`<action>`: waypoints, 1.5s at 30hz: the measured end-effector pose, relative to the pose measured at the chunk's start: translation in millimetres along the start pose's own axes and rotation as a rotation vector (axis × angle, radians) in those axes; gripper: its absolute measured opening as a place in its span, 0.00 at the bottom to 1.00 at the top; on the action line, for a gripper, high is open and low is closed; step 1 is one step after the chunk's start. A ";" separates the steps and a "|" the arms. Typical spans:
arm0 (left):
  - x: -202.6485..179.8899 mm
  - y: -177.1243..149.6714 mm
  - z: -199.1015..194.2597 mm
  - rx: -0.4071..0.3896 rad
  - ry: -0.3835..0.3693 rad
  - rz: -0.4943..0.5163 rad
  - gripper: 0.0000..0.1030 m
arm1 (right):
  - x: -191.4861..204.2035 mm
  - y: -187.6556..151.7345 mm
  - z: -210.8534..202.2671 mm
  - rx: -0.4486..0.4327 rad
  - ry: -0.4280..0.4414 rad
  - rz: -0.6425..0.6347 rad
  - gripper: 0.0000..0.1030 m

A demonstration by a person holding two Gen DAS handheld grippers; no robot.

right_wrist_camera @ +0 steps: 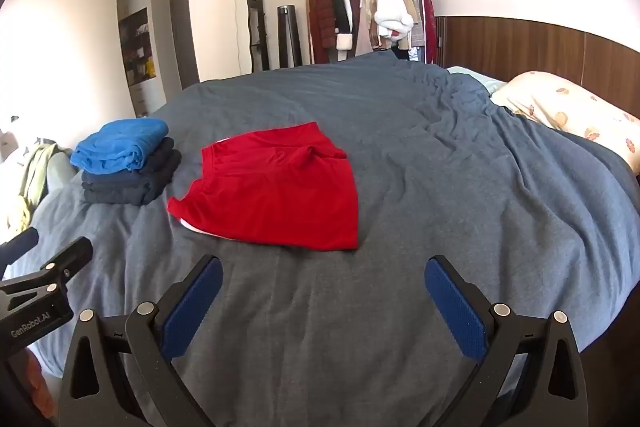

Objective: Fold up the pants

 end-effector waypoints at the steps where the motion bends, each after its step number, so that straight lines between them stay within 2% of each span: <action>1: -1.6 4.4 1.1 0.015 0.002 0.005 1.00 | 0.5 0.0 -0.1 0.000 0.002 -0.001 1.00; 4: 1.7 -4.3 -9.1 -0.053 -0.011 -0.021 1.00 | 1.1 -0.1 -0.4 -0.001 0.003 -0.001 1.00; 45: 16.8 -3.0 -19.2 -0.075 -0.016 -0.044 1.00 | 5.7 1.9 -3.1 -0.008 -0.001 -0.011 1.00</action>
Point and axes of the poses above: each gripper's, at about its wrist camera, not at the fingertips, and z roughly the way its jaws point, x to its left, y to its top, the point moved 1 cm from there along z, roughly the way its jaws point, and after that the axes turned 10 degrees about x, right-handed, at the moved point
